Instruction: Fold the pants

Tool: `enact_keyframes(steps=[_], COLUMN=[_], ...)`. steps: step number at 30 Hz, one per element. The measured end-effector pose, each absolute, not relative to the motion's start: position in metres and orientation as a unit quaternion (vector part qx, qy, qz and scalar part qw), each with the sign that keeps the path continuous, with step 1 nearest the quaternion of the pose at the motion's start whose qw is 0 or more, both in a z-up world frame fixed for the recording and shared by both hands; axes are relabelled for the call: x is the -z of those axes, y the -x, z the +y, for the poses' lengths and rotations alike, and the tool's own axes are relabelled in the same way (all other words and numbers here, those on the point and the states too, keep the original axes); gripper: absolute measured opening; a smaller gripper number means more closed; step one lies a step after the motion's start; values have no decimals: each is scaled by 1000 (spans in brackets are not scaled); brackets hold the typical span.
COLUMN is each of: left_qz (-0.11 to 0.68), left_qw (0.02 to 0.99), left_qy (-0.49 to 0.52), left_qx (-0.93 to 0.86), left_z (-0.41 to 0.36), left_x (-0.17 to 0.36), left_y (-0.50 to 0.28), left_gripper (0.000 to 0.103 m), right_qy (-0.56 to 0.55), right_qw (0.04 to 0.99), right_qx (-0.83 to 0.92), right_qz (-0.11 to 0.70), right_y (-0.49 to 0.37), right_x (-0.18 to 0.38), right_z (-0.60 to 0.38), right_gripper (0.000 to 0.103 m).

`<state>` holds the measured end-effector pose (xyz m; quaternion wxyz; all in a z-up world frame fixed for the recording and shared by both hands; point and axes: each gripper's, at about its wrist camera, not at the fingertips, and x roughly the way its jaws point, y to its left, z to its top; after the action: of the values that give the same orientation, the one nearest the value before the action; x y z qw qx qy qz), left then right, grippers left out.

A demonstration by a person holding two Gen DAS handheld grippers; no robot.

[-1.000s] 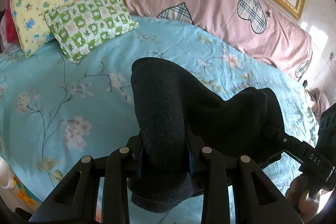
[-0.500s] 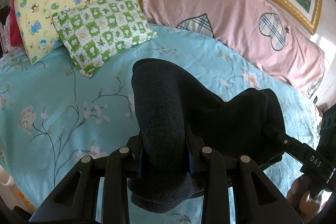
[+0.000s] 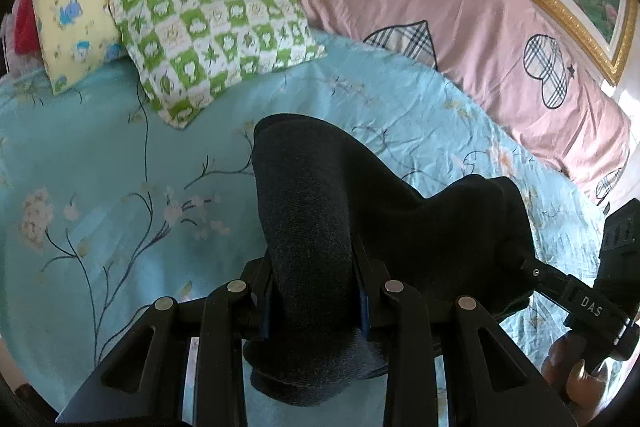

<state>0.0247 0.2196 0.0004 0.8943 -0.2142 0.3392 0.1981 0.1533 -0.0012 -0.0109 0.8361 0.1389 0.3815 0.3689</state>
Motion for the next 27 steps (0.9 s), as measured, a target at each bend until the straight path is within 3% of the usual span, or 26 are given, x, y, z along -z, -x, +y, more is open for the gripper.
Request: enact_keyframes(steps=[4,11,15,25,27], left_qz=[344,357,358,349,349], left_qw=[893,888,886,890,891], left_qy=[213,214,222,213,209], left_qx=[-196,-197,-192,-200,-202], left_z=[222,228,231,231,231], left_x=[10,25,30,25,23], left_y=[-25,-24,-19,-2,2], left_gripper=[34,56,62,69,73], right_qy=[-137,-130,-123,-112,-104], right_qw=[833,834,837,842,846], right_qx=[-362,-352,-353,-364,-366], right_qz=[395,404,401,382,375], right_y=[-159,-165,-166,-154,-148], right_x=[23,38,40,31,27], right_z=[-2,-9,-11,-11,-11], right_gripper=[54,59,67,71,76])
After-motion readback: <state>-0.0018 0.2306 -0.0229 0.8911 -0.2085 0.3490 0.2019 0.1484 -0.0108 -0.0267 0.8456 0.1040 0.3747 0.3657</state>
